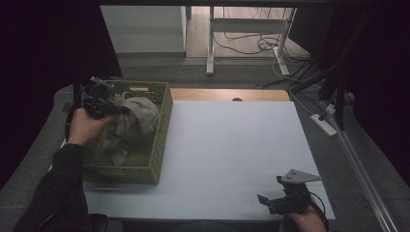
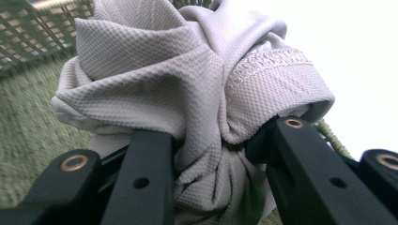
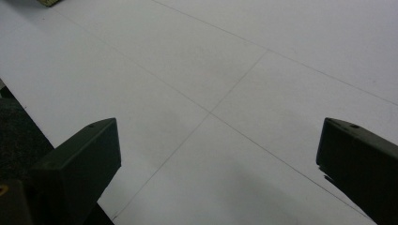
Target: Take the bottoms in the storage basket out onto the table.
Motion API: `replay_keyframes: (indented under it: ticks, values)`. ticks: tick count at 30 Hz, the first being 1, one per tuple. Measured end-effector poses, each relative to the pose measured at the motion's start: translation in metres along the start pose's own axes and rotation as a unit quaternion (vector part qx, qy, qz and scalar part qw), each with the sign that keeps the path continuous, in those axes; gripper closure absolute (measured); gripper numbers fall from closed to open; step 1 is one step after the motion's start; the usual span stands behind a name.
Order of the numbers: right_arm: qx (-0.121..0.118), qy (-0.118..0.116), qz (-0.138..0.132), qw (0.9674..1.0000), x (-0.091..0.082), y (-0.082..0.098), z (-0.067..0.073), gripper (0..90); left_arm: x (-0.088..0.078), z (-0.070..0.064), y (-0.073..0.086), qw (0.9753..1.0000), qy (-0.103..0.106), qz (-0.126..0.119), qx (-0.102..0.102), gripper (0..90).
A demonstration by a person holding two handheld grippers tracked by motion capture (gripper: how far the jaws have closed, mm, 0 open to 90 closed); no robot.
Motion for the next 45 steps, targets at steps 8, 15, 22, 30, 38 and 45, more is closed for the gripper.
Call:
replay_keyframes:
  ticks: [8,15,22,30,38,45]
  values:
    - [-0.001,0.000,0.002,1.0000,0.000,0.000,0.000,0.7,-0.025,-0.014,-0.016,0.9997,0.000,-0.019,0.014,70.1]
    - [-0.001,0.000,0.002,1.0000,0.000,0.000,0.000,0.7,-0.037,-0.026,-0.027,0.9994,0.003,-0.026,0.024,70.1]
    - [-0.001,0.000,0.002,1.0000,0.000,0.000,0.000,0.7,-0.048,-0.044,-0.039,0.9985,0.010,-0.035,0.041,70.0]
    - [0.000,-0.001,0.002,1.0000,0.000,0.000,0.000,0.7,-0.052,-0.067,-0.051,0.9973,0.020,-0.039,0.060,70.0]
    - [0.001,-0.002,0.000,1.0000,0.000,0.000,0.000,0.7,-0.052,-0.091,-0.064,0.9958,0.032,-0.041,0.076,70.1]
    - [0.001,-0.002,0.000,1.0000,0.000,0.000,0.000,0.7,-0.053,-0.106,-0.075,0.9945,0.040,-0.045,0.086,70.1]
Point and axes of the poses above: each handheld gripper's, and its own axes: x roughly forward along the jaws, y roughly out of its underside, z roughly to its left, the point moved 5 cm from there along x, roughly forward along the jaws, and after that the axes turned 9 degrees about -x, right-handed, at the moved point
